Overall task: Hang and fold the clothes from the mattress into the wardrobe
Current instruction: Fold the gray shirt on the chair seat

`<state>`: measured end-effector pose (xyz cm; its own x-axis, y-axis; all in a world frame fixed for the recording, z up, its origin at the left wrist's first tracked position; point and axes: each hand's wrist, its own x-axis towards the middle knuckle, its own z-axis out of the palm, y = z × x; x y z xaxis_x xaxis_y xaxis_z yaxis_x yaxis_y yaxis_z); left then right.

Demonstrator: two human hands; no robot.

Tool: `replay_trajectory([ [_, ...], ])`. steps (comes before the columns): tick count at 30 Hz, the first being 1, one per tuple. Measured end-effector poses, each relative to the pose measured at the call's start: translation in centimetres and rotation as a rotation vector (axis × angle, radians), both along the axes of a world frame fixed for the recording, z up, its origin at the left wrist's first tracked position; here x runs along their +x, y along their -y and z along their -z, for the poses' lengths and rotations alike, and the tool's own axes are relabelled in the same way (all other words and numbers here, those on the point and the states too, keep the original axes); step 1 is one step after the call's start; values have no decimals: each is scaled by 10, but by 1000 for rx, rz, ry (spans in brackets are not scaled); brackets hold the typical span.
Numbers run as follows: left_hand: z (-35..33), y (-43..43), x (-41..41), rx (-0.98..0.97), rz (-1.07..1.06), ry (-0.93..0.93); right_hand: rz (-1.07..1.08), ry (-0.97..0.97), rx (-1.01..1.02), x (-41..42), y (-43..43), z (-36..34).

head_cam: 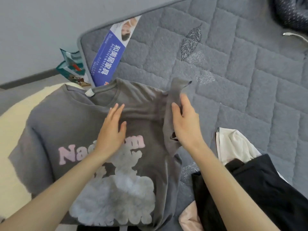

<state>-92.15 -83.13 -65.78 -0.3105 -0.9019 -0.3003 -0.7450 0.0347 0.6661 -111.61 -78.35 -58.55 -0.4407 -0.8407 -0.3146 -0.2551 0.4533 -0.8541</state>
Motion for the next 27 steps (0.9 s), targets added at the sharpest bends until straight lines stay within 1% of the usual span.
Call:
replay_trajectory([
  [1, -2, -2, 16, -16, -38, 12, -58, 100, 51, 20, 5, -2],
  [2, -3, -4, 34, -27, -80, 27, -118, 239, 135, 41, 9, -2],
  [3, -3, -7, 52, -34, -121, 43, -194, 331, 218, 63, 11, 3],
  [4, -4, -9, 70, -35, -164, 58, -292, 315, 273, 84, 12, 9],
  [6, -5, -11, 108, -39, -247, 83, -450, 121, 295, 121, 13, 20],
  [7, -6, -11, 128, -37, -291, 99, -470, 68, 301, 136, 14, 23],
  [11, -6, 4, 210, -20, -454, 225, -443, 160, 380, 186, 27, 31],
  [13, -1, 12, 247, 67, -519, 292, -445, 142, 372, 208, 38, 35],
  [15, 4, 13, 274, 205, -602, 296, -464, 93, 349, 232, 52, 39],
  [17, 10, 10, 289, 337, -708, 261, -484, 79, 325, 257, 68, 42],
  [19, 14, 6, 292, 421, -788, 230, -552, 37, 305, 283, 87, 45],
  [22, 20, 5, 287, 503, -904, 148, -704, -99, 259, 315, 117, 52],
  [25, 28, 8, 288, 505, -888, 179, -876, -282, 208, 336, 143, 65],
  [27, 29, 12, 295, 419, -873, 190, -957, -372, 177, 347, 154, 72],
])
